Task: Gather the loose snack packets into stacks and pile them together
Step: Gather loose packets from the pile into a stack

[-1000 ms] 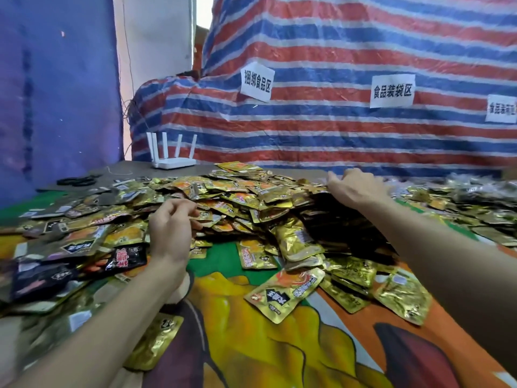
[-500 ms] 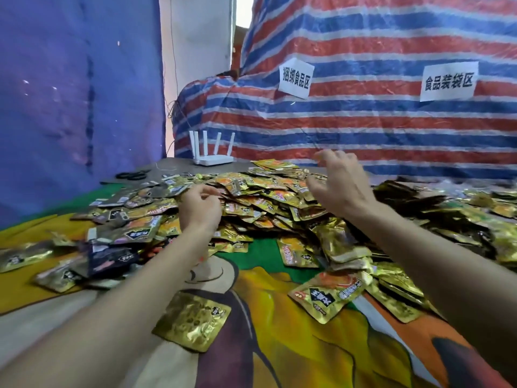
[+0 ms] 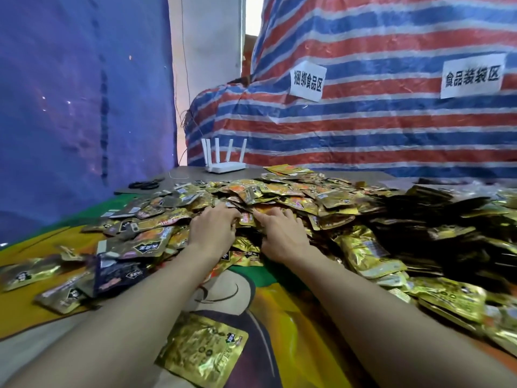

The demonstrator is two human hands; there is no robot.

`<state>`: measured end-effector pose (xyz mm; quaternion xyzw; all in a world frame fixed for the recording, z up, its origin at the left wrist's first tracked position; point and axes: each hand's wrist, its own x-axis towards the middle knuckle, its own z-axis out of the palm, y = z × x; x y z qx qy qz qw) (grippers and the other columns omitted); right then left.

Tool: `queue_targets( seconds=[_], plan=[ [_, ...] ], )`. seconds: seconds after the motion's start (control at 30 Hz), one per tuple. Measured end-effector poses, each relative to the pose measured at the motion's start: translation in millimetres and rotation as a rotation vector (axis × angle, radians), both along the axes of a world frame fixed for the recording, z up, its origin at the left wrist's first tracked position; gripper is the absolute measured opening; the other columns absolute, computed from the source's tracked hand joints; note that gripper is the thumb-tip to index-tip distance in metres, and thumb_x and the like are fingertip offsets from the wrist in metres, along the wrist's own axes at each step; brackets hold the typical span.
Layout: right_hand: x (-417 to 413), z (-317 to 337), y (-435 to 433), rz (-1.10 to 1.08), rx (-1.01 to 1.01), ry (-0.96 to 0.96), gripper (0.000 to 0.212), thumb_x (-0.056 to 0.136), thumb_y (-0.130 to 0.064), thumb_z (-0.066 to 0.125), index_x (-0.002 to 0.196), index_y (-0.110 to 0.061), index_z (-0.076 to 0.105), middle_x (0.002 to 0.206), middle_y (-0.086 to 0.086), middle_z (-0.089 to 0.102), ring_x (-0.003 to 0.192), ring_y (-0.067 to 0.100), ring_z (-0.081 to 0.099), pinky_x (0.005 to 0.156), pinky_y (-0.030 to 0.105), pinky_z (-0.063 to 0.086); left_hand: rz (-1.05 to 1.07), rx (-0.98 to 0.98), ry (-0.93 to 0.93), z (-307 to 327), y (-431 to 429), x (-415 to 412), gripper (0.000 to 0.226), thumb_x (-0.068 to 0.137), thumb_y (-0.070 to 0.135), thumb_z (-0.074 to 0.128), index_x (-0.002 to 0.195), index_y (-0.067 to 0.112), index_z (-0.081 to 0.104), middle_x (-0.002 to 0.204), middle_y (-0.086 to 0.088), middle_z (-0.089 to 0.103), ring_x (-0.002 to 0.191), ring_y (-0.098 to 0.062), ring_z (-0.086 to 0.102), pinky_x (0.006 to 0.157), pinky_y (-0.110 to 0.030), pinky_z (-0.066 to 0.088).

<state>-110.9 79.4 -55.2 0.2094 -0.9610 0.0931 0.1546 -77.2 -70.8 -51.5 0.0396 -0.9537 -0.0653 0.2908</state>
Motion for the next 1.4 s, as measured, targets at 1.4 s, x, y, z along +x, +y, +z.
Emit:
queue_targets(
  seconds=[1.4],
  plan=[
    [69,13,75,0.220,-1.434,-0.267,0.014,0.101,-0.020,0.061,0.103,-0.030,0.071,0.095,0.006,0.077,0.087,0.021,0.076,0.063,0.029,0.060,-0.584,1.302,0.061,8,46,41,0.023,0.082,0.010,0.080,0.097,0.027,0.073,0.093,0.006,0.075,0.081,-0.010,0.071,0.066,-0.026,0.057]
  ],
)
